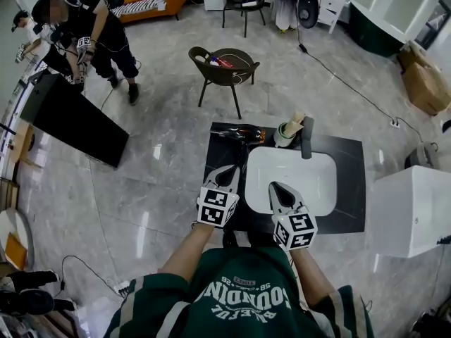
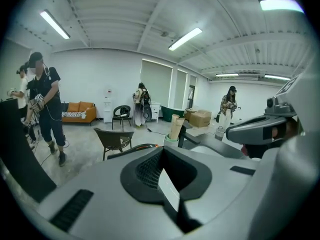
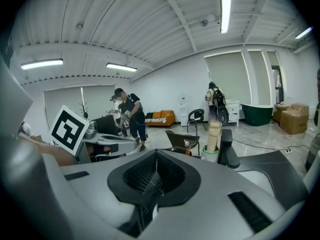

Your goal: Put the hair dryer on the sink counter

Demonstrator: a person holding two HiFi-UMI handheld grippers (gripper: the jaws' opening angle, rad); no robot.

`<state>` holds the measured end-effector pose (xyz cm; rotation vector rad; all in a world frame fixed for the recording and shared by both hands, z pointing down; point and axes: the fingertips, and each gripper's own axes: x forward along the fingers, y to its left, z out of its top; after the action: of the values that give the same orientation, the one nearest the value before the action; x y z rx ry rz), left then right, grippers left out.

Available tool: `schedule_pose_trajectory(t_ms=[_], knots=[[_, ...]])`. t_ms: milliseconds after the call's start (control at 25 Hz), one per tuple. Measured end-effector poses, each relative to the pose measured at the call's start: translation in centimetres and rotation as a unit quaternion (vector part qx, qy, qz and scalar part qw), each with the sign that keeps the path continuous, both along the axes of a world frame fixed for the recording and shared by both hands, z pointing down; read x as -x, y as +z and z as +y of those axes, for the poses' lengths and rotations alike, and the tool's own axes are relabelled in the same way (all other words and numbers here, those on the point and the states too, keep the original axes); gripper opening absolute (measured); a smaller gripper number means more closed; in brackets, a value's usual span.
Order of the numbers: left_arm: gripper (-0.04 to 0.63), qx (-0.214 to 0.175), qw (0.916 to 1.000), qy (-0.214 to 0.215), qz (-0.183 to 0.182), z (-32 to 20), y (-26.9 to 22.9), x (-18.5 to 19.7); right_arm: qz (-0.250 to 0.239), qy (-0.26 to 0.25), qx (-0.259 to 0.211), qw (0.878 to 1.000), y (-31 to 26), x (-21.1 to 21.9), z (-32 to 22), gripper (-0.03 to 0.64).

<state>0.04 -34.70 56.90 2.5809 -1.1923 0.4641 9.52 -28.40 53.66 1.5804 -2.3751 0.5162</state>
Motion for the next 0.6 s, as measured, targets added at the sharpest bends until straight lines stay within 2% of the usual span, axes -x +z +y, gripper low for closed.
schedule_pose_trajectory(t_ms=[280, 600], knots=[[0.011, -0.035, 0.9992, 0.006, 0.019, 0.9, -3.4, 0.7, 0.002, 0.005, -0.027, 1.000, -1.7, 1.0, 0.3, 0.043], [0.011, -0.050, 0.9983, 0.006, 0.029, 2.3, -5.5, 2.4, 0.001, 0.011, -0.050, 0.999, -3.4, 2.2, 0.8, 0.043]])
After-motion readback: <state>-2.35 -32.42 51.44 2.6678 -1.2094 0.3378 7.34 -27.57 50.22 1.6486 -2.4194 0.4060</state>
